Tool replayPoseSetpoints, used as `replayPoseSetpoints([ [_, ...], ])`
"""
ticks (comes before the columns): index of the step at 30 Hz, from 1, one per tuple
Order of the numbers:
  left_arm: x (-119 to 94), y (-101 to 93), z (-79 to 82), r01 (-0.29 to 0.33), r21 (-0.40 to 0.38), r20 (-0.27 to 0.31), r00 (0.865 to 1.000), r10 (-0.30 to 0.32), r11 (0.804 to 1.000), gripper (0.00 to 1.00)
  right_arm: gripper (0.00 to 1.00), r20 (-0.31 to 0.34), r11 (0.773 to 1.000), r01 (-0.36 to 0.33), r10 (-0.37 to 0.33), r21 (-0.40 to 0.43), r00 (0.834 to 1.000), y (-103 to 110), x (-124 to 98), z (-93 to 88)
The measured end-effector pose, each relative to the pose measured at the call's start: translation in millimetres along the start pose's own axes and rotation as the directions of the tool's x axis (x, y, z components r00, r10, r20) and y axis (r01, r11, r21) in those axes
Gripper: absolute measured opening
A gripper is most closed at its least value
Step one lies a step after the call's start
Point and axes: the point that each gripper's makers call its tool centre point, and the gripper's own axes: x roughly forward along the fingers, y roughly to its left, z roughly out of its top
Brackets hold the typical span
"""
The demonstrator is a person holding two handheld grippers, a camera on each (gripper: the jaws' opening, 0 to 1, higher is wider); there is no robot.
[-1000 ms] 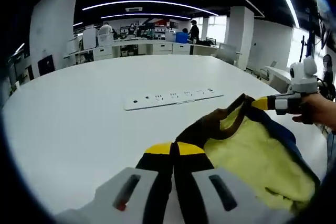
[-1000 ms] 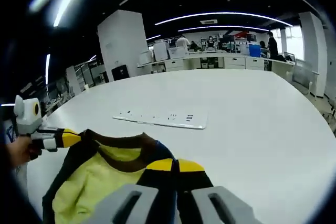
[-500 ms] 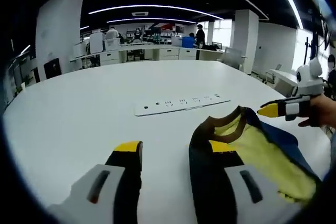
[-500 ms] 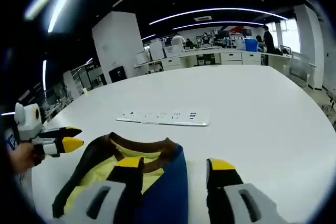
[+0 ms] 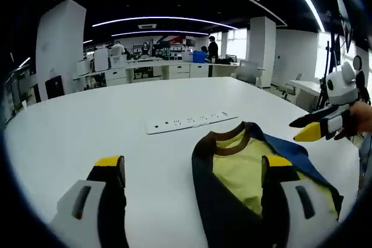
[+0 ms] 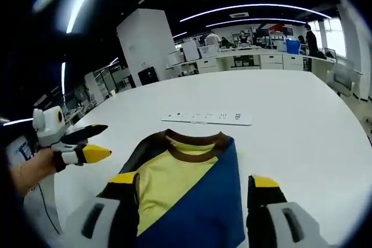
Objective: Fold the garment on the visible template until the final outline fits inside the template.
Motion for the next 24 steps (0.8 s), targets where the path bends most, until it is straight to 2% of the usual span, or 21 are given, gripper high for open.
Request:
replayPoseSetpoints([
  [4, -16.2, -13.0, -3.8, 0.031, 0.050, -0.007, 1.000, -0.031, 0.998, 0.98, 0.76, -0.012, 1.000, -0.019, 0.019, -0.016, 1.000, 13.1, -15.7, -11.4],
  [16, -59.2, -40.1, -19.9, 0.090, 0.109, -0.030, 0.996, -0.088, 0.990, 0.99, 0.75, -0.055, 0.997, -0.070, 0.068, -0.034, 0.996, 49.1, -50.9, -49.8],
  [19, -66.7, -50.5, -28.6, 0.116, 0.122, -0.050, 0.993, -0.111, 0.986, 0.99, 0.73, -0.067, 0.994, -0.090, 0.086, -0.054, 0.994, 61.4, -57.4, -59.9],
  [24, -82.6, -63.5, -38.1, 0.130, 0.125, -0.061, 0.991, -0.123, 0.984, 0.97, 0.66, -0.068, 0.993, -0.106, 0.103, -0.041, 0.992, 74.8, -66.0, -75.2],
])
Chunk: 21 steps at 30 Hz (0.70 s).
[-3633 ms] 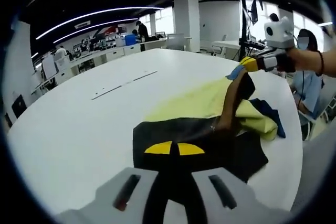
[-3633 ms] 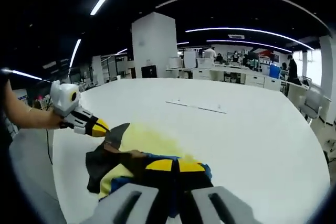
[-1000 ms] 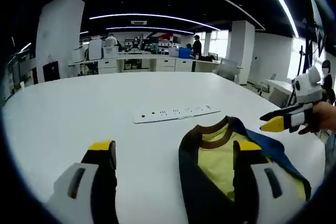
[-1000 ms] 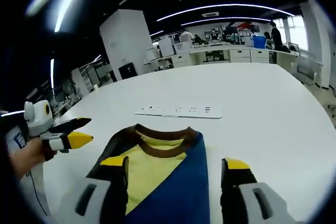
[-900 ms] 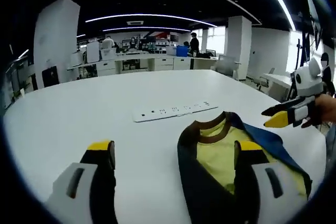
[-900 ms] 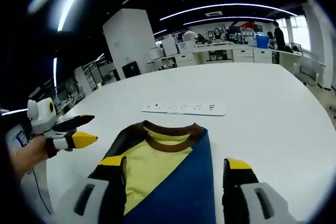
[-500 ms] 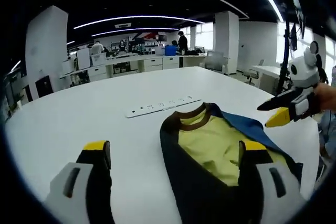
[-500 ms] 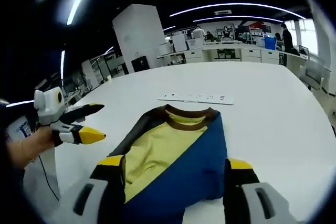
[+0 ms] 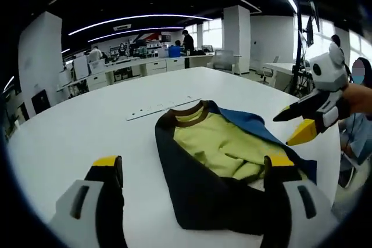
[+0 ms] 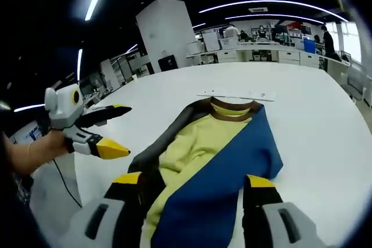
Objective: Fold the garment on the visible template until the final outline fits inside the template.
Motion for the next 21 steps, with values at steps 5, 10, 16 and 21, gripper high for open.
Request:
replayPoseSetpoints([
  [5, -11.0, -10.3, -7.0, -0.001, -0.011, 0.002, 1.000, 0.001, 1.000, 0.96, 0.59, -0.004, 1.000, -0.001, 0.001, -0.007, 1.000, 9.0, -5.3, -14.0],
  [10, -12.0, -21.9, -17.1, 0.009, -0.002, -0.005, 1.000, -0.009, 1.000, 0.93, 0.47, -0.007, 1.000, 0.002, -0.002, -0.027, 1.000, 14.4, -8.6, -25.2],
  [16, -8.7, -40.8, -38.3, 0.024, 0.015, -0.038, 0.999, -0.024, 1.000, 0.87, 0.36, -0.016, 0.999, 0.004, -0.005, -0.038, 1.000, 14.8, -7.3, -34.2],
  [21, -4.0, -55.1, -58.3, 0.044, 0.029, -0.094, 0.995, -0.041, 0.999, 0.81, 0.26, -0.026, 0.999, 0.018, -0.019, -0.043, 0.999, 15.3, -5.3, -42.5],
])
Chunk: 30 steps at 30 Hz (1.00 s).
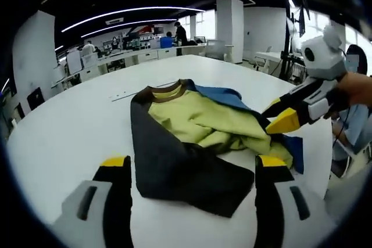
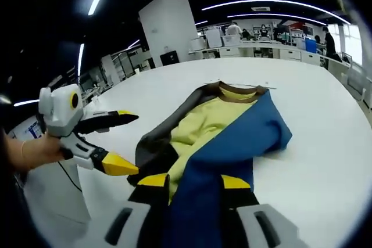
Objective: Fold the garment on the visible template until the final outline fits inside the template.
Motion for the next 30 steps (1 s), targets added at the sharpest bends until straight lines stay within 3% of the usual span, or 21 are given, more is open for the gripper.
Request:
replayPoseSetpoints([
  [2, 2.2, -1.1, -8.0, -0.013, 0.025, -0.029, 0.999, 0.014, 1.000, 0.76, 0.21, -0.002, 1.000, 0.008, -0.008, 0.001, 1.000, -0.7, 0.6, -2.2],
  [5, 6.0, -1.7, -21.5, -0.020, 0.016, -0.085, 0.996, 0.022, 1.000, 0.58, 0.18, 0.004, 0.999, 0.037, -0.037, 0.021, 0.999, -4.5, 0.3, -3.7],
  [11, 9.0, -0.3, -28.9, -0.032, -0.037, -0.090, 0.996, 0.028, 0.999, 0.39, 0.02, 0.016, 0.995, 0.083, -0.084, 0.050, 0.996, -9.1, 0.0, -4.0],
  [17, 5.6, -1.3, -39.0, -0.012, -0.062, -0.128, 0.992, 0.004, 0.998, 0.00, 0.00, 0.011, 0.995, 0.088, -0.088, 0.046, 0.996, -9.3, -0.6, -4.0],
  [22, -4.9, 5.8, -36.7, -0.009, -0.041, -0.116, 0.993, 0.004, 0.999, 0.00, 0.00, 0.078, 0.991, 0.129, -0.130, 0.025, 0.988, -19.7, -12.9, 12.4],
  [30, -27.9, 48.0, -15.8, -0.085, -0.022, -0.063, 0.994, 0.084, 0.996, 0.00, 0.00, 0.131, 0.985, 0.170, -0.174, 0.041, 0.976, -45.9, -36.6, 33.1],
])
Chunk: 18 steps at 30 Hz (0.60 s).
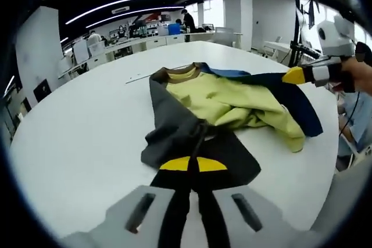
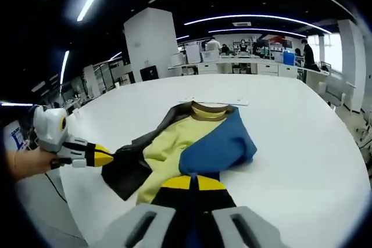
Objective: Fold the garment on the visible template until the final outline fits inside the template.
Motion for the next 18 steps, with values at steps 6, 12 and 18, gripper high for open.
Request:
replayPoseSetpoints([
  [6, -8.8, 31.2, 11.0, -0.053, 0.024, 0.009, 0.999, 0.053, 0.998, 0.00, 0.00, 0.012, 0.999, 0.035, -0.035, 0.042, 0.999, -27.1, -6.1, 10.8],
  [12, -11.1, 62.6, 16.1, -0.109, 0.012, 0.013, 0.994, 0.109, 0.994, 0.00, 0.00, 0.034, 0.996, 0.085, -0.087, 0.034, 0.996, -56.7, -12.6, 26.6],
  [18, -10.2, 86.3, 14.1, -0.155, 0.023, -0.006, 0.988, 0.155, 0.988, 0.00, 0.00, 0.048, 0.990, 0.132, -0.134, 0.043, 0.990, -85.4, -17.4, 38.8],
])
